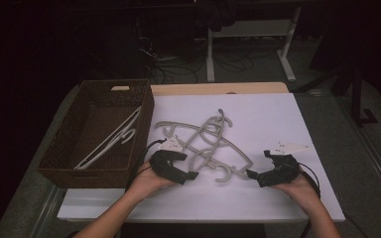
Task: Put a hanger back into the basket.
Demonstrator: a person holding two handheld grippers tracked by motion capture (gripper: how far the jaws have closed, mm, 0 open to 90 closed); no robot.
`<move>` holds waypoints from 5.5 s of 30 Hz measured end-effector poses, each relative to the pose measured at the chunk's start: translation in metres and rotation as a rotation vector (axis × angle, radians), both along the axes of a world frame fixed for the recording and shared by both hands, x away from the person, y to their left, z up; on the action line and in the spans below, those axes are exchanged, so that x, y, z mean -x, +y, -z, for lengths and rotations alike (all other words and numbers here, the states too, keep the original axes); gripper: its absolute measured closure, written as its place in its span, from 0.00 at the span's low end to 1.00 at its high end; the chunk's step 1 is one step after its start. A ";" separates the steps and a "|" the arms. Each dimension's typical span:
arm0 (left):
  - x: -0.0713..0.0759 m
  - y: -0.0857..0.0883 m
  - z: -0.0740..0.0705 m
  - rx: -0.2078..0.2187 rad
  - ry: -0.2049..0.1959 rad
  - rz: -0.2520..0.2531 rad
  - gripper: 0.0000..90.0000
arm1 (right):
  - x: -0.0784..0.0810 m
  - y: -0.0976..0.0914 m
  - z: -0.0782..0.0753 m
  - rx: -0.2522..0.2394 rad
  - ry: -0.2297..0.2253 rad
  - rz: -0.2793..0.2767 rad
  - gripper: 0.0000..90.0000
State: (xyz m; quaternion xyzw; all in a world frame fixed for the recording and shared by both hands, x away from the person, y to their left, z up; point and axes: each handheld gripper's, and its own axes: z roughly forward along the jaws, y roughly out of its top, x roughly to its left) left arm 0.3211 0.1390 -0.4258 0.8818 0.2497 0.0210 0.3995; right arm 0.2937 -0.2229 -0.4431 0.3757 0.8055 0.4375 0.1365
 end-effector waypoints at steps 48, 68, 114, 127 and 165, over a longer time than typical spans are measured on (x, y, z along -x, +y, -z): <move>-0.003 -0.006 0.023 -0.180 0.021 -0.062 0.90 | -0.001 0.000 -0.001 -0.003 -0.001 -0.002 0.00; -0.009 -0.001 -0.021 -0.054 -0.004 -0.083 0.91 | -0.002 -0.002 -0.002 -0.016 -0.004 -0.001 0.00; -0.036 0.123 -0.175 -0.062 -0.136 -0.106 0.91 | -0.002 -0.003 -0.003 -0.021 -0.005 0.003 0.00; -0.033 0.189 -0.145 -0.068 -0.078 -0.188 0.91 | -0.003 -0.002 -0.002 -0.015 -0.003 0.003 0.00; -0.044 0.250 -0.079 -0.097 0.083 -0.312 0.91 | -0.004 -0.001 0.000 -0.006 0.006 0.006 0.00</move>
